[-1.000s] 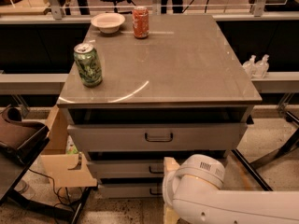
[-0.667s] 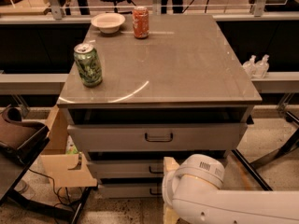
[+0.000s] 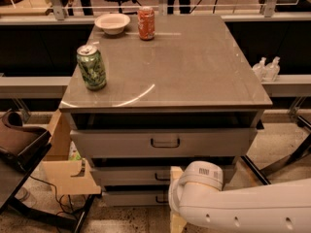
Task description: Open middle drawer
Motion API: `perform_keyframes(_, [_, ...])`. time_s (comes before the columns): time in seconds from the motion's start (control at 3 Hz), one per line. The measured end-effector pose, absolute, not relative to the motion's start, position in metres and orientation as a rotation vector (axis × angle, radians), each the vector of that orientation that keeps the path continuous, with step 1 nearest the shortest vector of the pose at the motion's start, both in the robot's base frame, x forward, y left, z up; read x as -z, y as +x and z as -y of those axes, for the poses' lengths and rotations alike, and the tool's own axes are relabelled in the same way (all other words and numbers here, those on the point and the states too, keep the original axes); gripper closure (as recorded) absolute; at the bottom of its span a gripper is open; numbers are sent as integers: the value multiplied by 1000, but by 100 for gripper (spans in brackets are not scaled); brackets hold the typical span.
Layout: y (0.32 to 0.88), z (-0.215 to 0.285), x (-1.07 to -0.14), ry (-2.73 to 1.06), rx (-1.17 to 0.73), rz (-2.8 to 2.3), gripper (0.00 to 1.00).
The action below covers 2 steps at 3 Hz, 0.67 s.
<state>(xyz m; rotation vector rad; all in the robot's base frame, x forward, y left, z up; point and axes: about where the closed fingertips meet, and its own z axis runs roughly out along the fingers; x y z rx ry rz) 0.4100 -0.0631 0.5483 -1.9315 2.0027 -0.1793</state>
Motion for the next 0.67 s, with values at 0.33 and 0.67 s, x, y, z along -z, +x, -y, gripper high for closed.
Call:
perform_keyframes(0.33, [416,65,-526,-1989,202,-2010,0])
perform_keyframes(0.67, [423,65,-505,-2046,227,-2015,0])
